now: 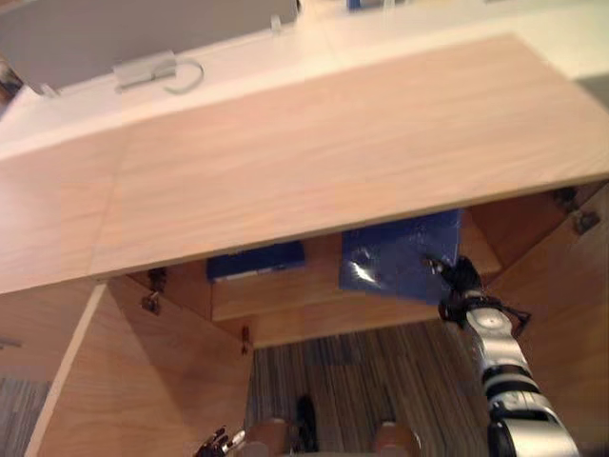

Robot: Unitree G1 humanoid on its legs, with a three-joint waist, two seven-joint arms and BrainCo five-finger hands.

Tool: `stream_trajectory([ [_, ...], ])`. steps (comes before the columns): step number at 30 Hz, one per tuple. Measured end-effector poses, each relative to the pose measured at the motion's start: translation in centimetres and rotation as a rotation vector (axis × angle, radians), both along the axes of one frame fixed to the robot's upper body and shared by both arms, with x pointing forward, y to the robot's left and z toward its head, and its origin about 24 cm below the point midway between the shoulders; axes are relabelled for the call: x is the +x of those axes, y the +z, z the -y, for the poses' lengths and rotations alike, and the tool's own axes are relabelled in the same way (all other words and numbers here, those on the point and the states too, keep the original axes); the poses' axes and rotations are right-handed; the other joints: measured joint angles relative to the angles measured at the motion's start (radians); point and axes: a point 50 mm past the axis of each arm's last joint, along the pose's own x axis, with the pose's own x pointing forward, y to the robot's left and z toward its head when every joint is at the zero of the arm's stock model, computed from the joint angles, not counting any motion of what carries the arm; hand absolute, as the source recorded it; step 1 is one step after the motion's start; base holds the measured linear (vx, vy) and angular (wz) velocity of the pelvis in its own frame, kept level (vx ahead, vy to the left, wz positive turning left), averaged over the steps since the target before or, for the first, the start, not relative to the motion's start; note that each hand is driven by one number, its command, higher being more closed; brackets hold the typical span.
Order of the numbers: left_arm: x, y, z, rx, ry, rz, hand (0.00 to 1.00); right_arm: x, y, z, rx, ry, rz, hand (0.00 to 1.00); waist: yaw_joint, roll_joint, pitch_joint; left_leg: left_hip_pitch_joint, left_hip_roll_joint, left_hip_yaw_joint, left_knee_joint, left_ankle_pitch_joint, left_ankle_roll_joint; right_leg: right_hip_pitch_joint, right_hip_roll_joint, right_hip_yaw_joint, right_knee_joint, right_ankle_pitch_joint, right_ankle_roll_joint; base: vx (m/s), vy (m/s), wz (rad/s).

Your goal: Walk over to the cabinet, pick up the folder, carry it to the office cabinet, place the folder inside the office cabinet, then close the office cabinet door

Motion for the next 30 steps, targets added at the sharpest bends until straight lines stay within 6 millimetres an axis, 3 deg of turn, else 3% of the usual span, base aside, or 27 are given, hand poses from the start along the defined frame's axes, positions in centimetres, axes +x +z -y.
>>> stream_trajectory([
  [5,0.8,0.1,-0.6,0.021,0.064,0.014,0.0,0.4,-0.9,-4.1,0.113,0.1,-0.025,1.0,0.01,-0.01,0.082,-0.198,0.049,0.037,0.305,-0.142,0.0,-0.19,-0.009,0.065,0.258,-0.105,-0.004,-0.09,-0.005,-0.18],
  [10,2.0,0.6,-0.8,0.034,0.164,0.06,0.0,1.1,1.0,-7.7,0.383,0.15,0.097,1.0,0.016,-0.035,0.135,-0.379,0.063,0.045,0.52,-0.219,0.002,-0.376,-0.041,0.097,0.488,-0.196,-0.007,-0.1,-0.04,0.09],
  [14,3.8,1.2,-1.0,0.037,0.2,0.123,0.0,3.7,5.7,-10.4,0.726,0.175,0.259,1.0,0.04,-0.034,0.155,-0.498,0.086,0.033,0.644,-0.248,0.001,-0.475,-0.043,0.1,0.598,-0.23,-0.012,-0.06,-0.019,0.13],
  [18,5.5,2.2,-0.8,0.024,0.243,0.205,0.0,6.1,13.5,-12.1,1.112,0.184,0.522,1.0,0.072,-0.032,0.162,-0.572,0.085,0.026,0.705,-0.257,-0.001,-0.539,-0.059,0.098,0.662,-0.246,-0.013,-0.06,0.011,0.17],
  [20,5.6,2.2,-0.6,0.009,0.265,0.211,0.0,6.7,17.2,-11.8,1.253,0.18,0.642,1.0,0.081,-0.03,0.163,-0.604,0.074,0.023,0.727,-0.258,-0.001,-0.567,-0.077,0.098,0.691,-0.254,-0.011,-0.03,0.027,0.26],
  [21,5.9,2.3,-0.3,-0.004,0.277,0.221,0.0,6.9,19.0,-10.8,1.331,0.13,0.71,1.0,0.094,-0.026,0.164,-0.627,0.07,0.02,0.743,-0.259,0.001,-0.584,-0.083,0.098,0.708,-0.26,-0.011,-0.02,0.027,0.27],
  [27,6.6,2.7,0.3,-0.03,0.288,0.238,0.0,6.5,22.5,-5.2,1.672,-0.129,0.937,1.0,0.136,-0.011,0.168,-0.711,0.041,-0.01,0.794,-0.257,0.006,-0.627,-0.122,0.068,0.756,-0.282,-0.006,0.01,0.017,0.27],
  [30,6.6,2.6,0.5,-0.029,0.275,0.233,0.0,6.3,24.4,-3.2,1.686,-0.164,0.989,1.0,0.142,0.002,0.171,-0.735,0.027,-0.021,0.803,-0.257,0.006,-0.639,-0.138,0.056,0.768,-0.287,-0.006,0.02,0.01,0.18],
])
